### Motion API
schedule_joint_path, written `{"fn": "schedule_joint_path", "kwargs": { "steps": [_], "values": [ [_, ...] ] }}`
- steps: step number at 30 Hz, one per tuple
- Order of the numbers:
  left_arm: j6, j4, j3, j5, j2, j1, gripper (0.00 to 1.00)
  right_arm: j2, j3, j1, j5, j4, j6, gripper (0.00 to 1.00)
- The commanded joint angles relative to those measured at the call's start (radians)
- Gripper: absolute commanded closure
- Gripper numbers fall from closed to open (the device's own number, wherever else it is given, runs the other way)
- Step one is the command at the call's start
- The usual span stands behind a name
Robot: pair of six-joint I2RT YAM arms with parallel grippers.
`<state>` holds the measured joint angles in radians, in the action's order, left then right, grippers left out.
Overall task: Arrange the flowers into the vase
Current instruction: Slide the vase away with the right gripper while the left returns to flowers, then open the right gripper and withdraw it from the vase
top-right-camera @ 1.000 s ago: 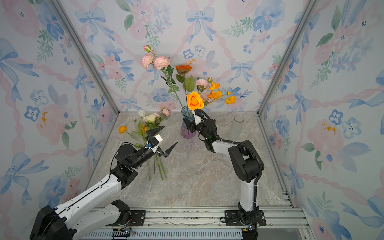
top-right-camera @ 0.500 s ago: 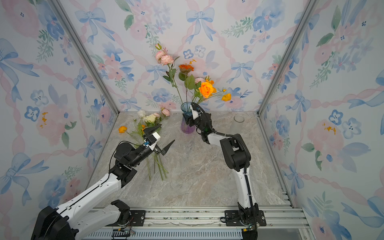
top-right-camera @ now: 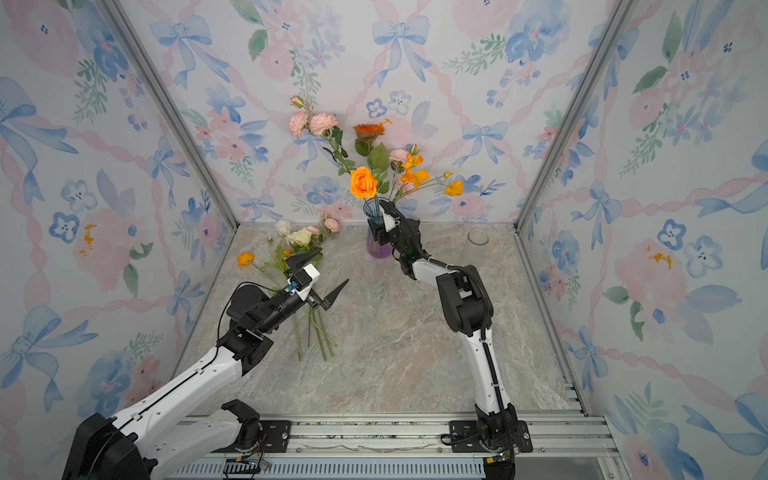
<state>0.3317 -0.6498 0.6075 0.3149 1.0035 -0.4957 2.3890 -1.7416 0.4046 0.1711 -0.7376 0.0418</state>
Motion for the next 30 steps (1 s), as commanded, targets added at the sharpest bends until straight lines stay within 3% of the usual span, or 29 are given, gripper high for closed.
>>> {"fn": "schedule_joint_path", "kwargs": {
  "steps": [1, 11, 17, 21, 30],
  "values": [
    [-0.001, -0.023, 0.005, 0.021, 0.0, 0.007, 0.02, -0.02, -0.099, -0.012, -0.029, -0.141, 0.031, 0.7],
    [0.0, -0.024, 0.005, 0.027, 0.011, 0.013, 0.02, 0.037, -0.147, -0.026, -0.071, -0.117, 0.023, 0.69],
    [-0.003, -0.024, 0.007, 0.042, 0.014, 0.016, 0.02, 0.03, -0.105, -0.032, -0.097, -0.148, 0.007, 0.63],
    [-0.005, -0.024, 0.007, 0.049, 0.015, 0.016, 0.02, 0.024, -0.095, -0.032, -0.114, -0.139, 0.009, 0.44],
    [-0.002, -0.024, 0.005, 0.047, 0.008, 0.016, 0.02, 0.025, -0.052, -0.034, -0.127, -0.177, -0.012, 0.28]
  ]
}}
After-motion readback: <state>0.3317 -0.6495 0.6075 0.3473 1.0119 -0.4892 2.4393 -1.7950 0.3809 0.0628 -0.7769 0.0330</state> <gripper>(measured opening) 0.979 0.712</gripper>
